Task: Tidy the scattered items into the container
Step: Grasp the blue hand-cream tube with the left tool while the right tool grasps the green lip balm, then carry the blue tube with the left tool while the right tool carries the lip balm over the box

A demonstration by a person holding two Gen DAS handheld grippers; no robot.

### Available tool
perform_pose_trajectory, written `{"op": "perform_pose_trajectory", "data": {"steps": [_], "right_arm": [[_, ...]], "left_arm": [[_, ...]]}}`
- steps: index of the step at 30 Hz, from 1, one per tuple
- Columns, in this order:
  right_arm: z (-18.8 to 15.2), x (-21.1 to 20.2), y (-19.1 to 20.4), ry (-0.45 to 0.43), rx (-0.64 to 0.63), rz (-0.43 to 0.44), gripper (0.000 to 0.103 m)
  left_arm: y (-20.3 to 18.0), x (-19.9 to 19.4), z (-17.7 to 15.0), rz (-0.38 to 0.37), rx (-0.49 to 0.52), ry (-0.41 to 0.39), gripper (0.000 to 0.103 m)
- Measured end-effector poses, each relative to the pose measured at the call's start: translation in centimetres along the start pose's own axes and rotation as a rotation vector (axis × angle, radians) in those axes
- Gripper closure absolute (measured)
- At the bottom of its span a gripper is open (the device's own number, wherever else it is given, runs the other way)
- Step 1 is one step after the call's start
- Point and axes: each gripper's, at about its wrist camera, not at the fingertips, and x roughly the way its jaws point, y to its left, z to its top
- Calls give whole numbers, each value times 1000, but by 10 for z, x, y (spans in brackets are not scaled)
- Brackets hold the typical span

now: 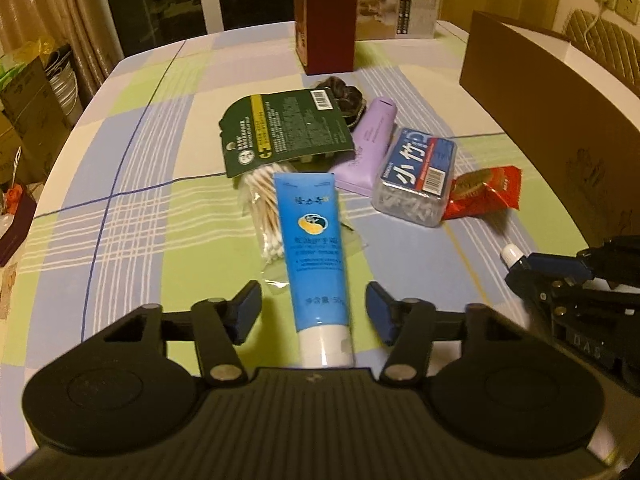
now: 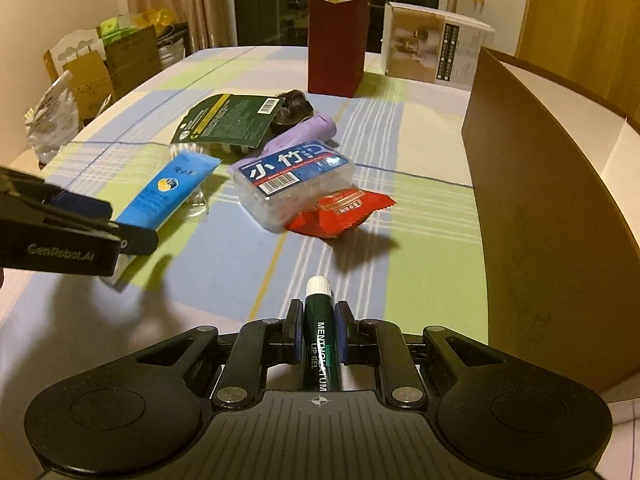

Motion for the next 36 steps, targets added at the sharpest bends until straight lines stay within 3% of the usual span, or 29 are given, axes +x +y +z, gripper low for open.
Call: {"op": "perform_pose_trajectory", "data": {"steps": [3,5,14,24,36], "right_arm": [[-1,0,3,-5,-12,0,85],[-2,0,4,-9,-17,-1,85],[-3,1,2,-17,-20,5,85],[-1,-2,4,-25,-20,9,85],[2,-35,4,-79,-14,2,85]], "left_arm": [[-4,3,1,8,33,1,58],[-6,6,0,17,44,11,66],[-5,14,1,20,32,20,75],[-6,2,0,21,20,8,78],[-18,-31,-2,3,24,-47,78]]}}
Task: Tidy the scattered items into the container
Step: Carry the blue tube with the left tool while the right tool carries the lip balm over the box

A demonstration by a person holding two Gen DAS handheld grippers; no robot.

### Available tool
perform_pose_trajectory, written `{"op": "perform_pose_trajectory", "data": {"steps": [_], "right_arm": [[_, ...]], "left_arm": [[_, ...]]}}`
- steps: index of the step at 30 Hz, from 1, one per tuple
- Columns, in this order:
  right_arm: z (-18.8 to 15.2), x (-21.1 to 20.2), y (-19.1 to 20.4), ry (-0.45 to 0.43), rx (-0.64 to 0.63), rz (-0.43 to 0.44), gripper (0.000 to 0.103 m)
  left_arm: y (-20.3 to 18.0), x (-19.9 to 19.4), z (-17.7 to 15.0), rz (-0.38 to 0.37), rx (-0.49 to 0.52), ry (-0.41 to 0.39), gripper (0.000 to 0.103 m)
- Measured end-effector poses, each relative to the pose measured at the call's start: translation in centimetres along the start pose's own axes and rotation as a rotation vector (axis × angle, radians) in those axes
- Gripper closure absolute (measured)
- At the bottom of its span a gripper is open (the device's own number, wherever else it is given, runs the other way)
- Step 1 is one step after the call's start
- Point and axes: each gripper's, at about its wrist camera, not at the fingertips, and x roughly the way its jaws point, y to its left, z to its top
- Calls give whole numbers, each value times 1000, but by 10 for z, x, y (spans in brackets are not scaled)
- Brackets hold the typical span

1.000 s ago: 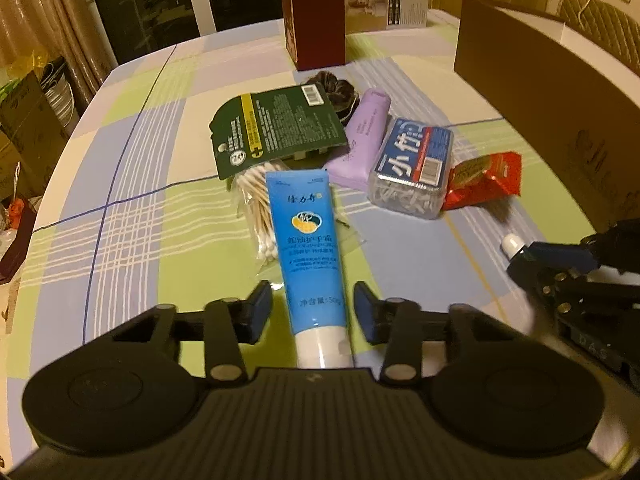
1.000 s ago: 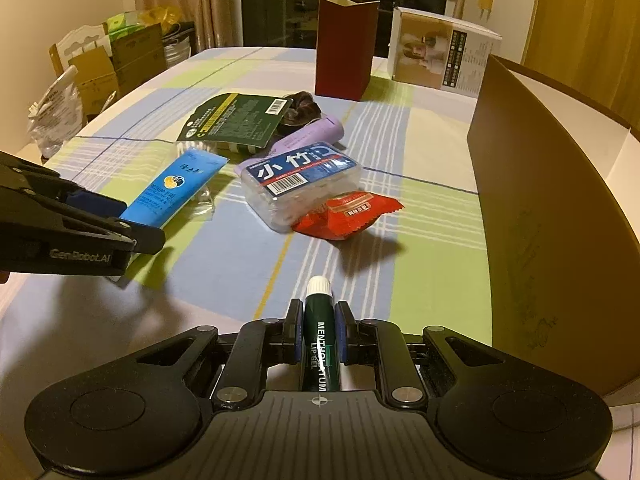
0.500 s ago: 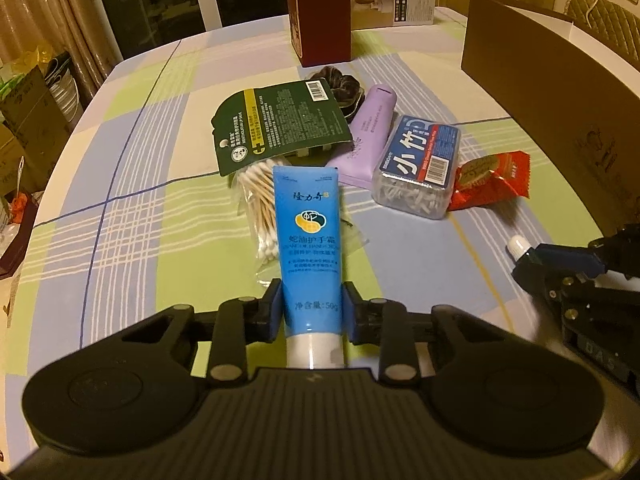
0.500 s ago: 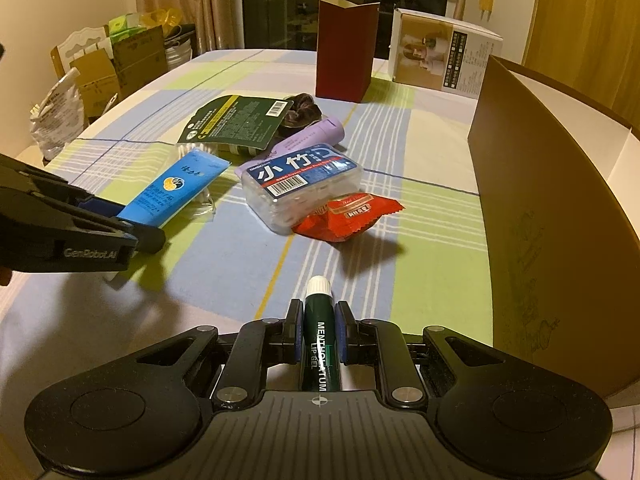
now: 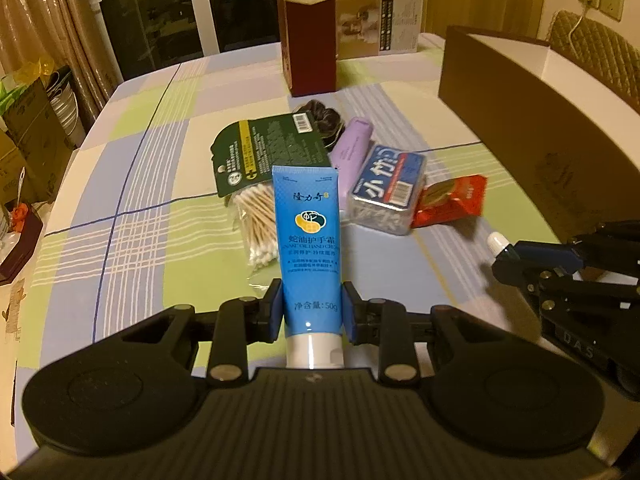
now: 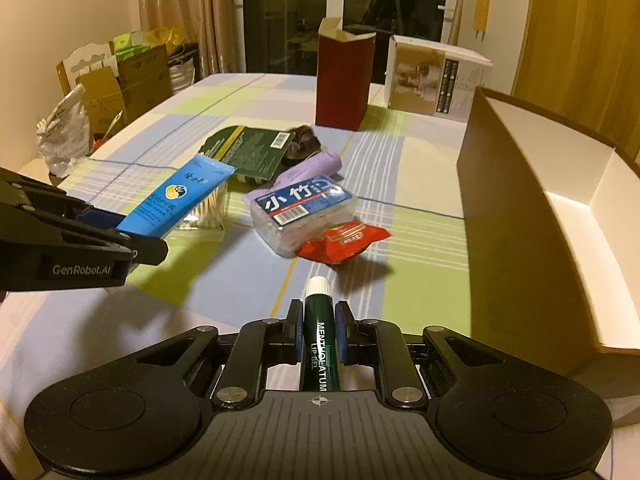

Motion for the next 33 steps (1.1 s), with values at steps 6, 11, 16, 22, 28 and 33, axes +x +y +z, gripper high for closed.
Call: {"op": "perform_pose_trajectory", "data": {"steps": [6,11,16,22,28,33], "right_arm": [[2,-23,-1,-33,6,-5,85],[4,-47,-4,-69,22,-13,85],[8,-71,-10,-110,41,-29,85],[16,-101,-26,-168,63,-59,85],[22,-127,-52,-218,69,-107,85],[27,-142,-86,-243,97,-173,85]], "left_arm": [[-10,-21,-2,-14,4,-20,78],[-20,-42,1,-23,17,-40,78],[-33,-62,5,-32,36,-64,78],[-55,-82,12,-52,70,-92,78],[-80,-97,28,-91,105,-132,78],[-109,-103,50,-145,134,-166,78]]}}
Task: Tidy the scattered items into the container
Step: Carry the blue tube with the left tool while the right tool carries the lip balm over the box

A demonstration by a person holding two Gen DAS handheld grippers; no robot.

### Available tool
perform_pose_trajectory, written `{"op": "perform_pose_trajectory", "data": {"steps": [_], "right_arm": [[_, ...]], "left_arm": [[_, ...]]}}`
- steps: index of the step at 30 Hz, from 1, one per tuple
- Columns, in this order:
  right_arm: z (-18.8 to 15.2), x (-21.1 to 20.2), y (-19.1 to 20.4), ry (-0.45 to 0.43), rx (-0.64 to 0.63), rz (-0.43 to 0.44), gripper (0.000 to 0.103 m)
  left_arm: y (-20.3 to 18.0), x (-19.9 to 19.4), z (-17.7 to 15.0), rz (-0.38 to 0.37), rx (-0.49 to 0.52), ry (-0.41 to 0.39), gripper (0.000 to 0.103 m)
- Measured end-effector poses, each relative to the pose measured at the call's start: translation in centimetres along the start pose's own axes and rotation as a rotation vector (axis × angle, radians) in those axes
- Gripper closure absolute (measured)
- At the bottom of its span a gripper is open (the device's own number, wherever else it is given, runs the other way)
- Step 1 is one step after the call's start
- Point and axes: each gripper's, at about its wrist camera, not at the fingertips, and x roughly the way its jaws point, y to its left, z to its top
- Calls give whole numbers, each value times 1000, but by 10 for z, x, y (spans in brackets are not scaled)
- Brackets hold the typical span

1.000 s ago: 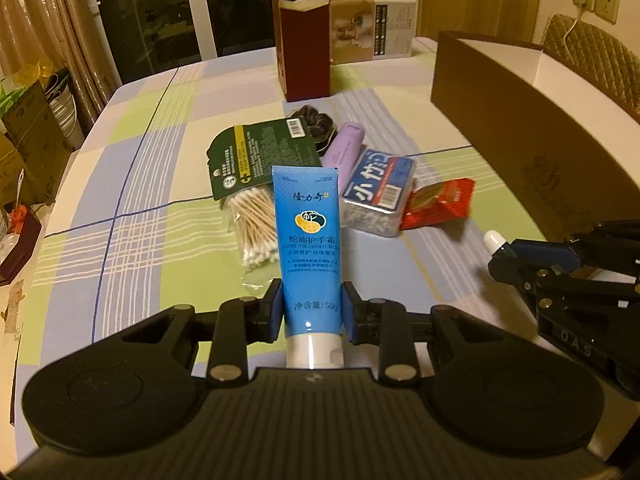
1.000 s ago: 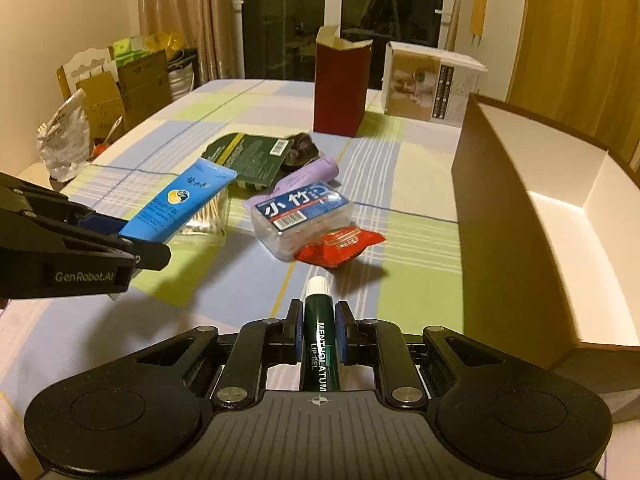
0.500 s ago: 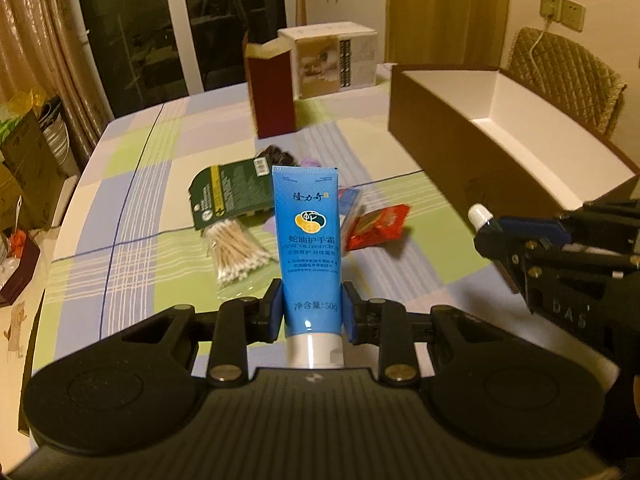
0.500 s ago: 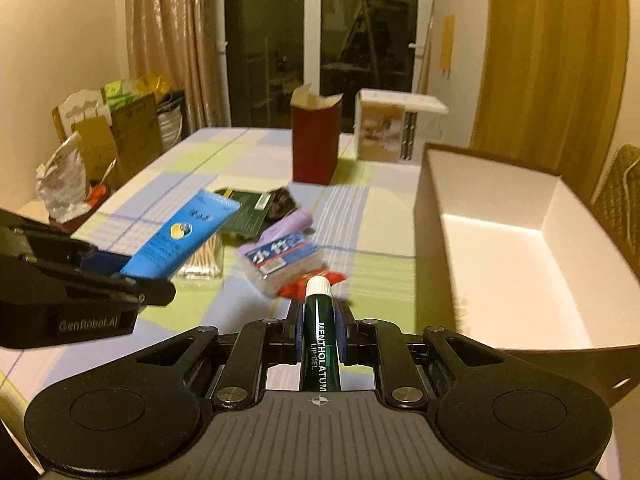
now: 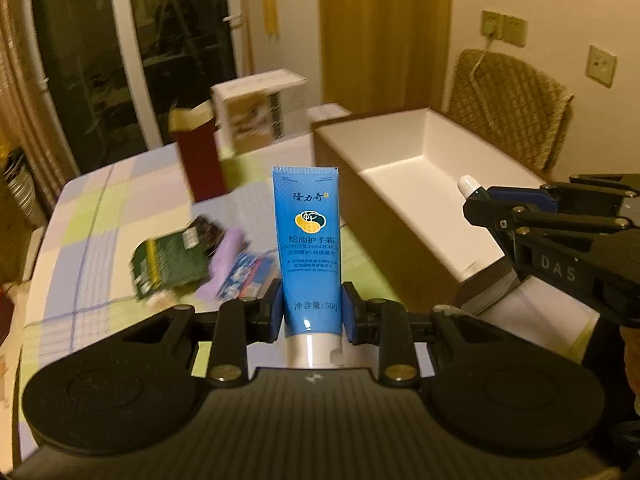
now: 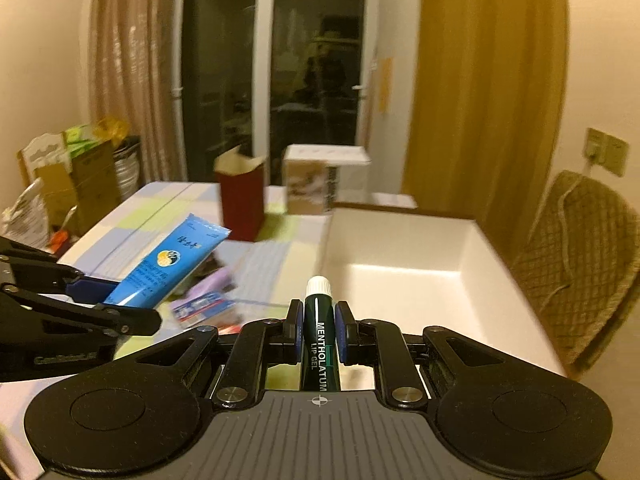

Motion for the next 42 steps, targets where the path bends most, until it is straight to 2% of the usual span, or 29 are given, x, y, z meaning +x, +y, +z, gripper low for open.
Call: {"op": "perform_pose_trajectory", "data": {"steps": [7,16,25,33,42], "right_arm": [[14,16,-55,3,69,-83,85],[10,52,-101,68,146,-110,85],[1,81,-122,102,219,-131,85],[-4,92,-140,125,283,-165,85],[-6,98,-146,136,312,-165,85]], "left_arm": [[-39,16,37,-80,59,-37,78],[-77,58,75,-168,101,-33,78],[-94,101,77,-206,133,21,78],[-98,131,75,-224,142,61,78],[-102,154,70,-227,151,103,78]]}}
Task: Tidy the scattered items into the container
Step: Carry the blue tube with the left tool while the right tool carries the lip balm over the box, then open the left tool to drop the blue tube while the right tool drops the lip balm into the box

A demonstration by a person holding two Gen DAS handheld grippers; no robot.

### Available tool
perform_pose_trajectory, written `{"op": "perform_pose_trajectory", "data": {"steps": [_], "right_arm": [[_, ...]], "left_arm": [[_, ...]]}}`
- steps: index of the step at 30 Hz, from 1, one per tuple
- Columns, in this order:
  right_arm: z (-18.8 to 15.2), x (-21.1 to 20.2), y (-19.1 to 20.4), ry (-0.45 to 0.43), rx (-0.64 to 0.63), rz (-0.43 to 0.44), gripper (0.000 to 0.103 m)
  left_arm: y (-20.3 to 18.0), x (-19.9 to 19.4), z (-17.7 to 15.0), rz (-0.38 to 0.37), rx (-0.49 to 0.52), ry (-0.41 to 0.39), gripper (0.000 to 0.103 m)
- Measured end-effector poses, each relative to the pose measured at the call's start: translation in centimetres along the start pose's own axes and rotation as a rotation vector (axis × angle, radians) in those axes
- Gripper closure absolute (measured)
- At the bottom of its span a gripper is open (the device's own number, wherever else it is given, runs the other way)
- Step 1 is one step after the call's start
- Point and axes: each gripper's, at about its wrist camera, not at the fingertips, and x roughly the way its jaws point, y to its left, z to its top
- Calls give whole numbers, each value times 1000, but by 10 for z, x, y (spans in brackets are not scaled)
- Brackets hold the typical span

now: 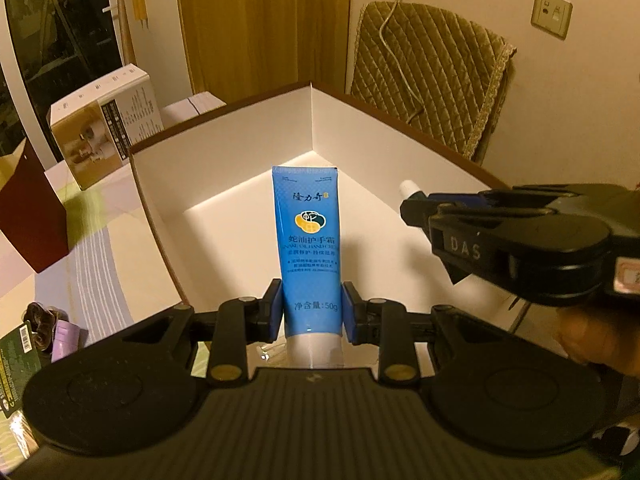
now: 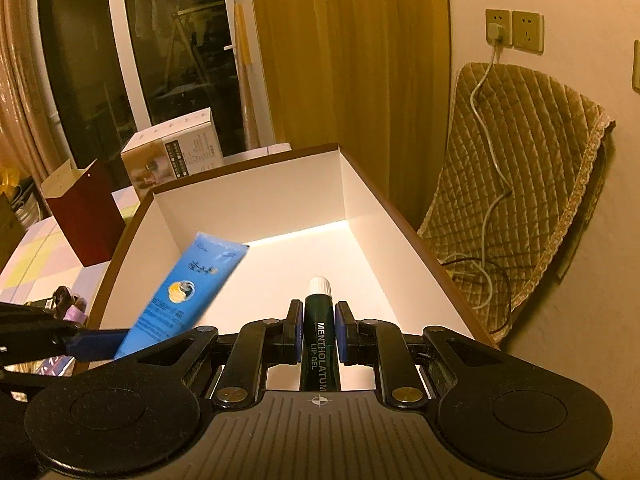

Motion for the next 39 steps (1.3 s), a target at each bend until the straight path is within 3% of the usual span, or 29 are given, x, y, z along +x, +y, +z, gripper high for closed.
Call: {"op": "perform_pose_trajectory", "data": {"steps": [9,39], "right_arm": [[0,0,-3,3,17,1,85],[-2,3,10,3,-22,25,84]], "left_arm": [[-3,10,-3,0,-2,15,76],[12,-13,-7,41,-55,-31,76]]}}
